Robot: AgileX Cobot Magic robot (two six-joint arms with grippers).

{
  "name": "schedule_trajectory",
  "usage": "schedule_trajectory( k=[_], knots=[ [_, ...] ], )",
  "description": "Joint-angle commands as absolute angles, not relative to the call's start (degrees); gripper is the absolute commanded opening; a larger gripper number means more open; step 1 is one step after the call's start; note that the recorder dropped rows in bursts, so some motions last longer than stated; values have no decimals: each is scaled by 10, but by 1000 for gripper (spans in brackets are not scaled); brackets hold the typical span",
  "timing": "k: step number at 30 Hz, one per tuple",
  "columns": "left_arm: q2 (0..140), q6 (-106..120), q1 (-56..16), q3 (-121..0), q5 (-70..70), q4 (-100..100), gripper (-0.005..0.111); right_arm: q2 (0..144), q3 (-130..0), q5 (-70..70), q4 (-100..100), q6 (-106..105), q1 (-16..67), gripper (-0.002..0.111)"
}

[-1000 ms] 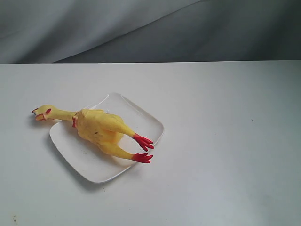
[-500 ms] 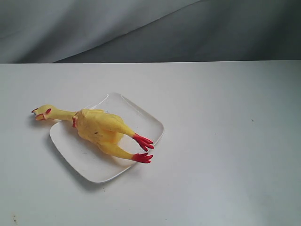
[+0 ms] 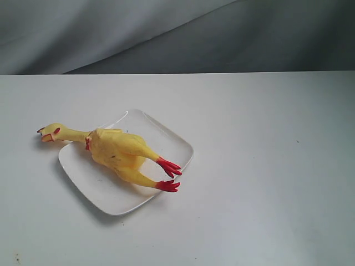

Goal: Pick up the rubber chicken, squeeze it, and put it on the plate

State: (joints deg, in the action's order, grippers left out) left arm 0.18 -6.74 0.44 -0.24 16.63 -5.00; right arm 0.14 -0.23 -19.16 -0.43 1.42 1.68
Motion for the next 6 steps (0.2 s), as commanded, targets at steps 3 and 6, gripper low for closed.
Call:
schedule_trajectory(
  k=[3, 6],
  knots=[
    [0, -71, 6, 0, 163, -47, 0, 0, 0, -189, -4, 16, 12, 0],
    [0, -71, 6, 0, 163, -47, 0, 0, 0, -189, -4, 16, 12, 0]
  ],
)
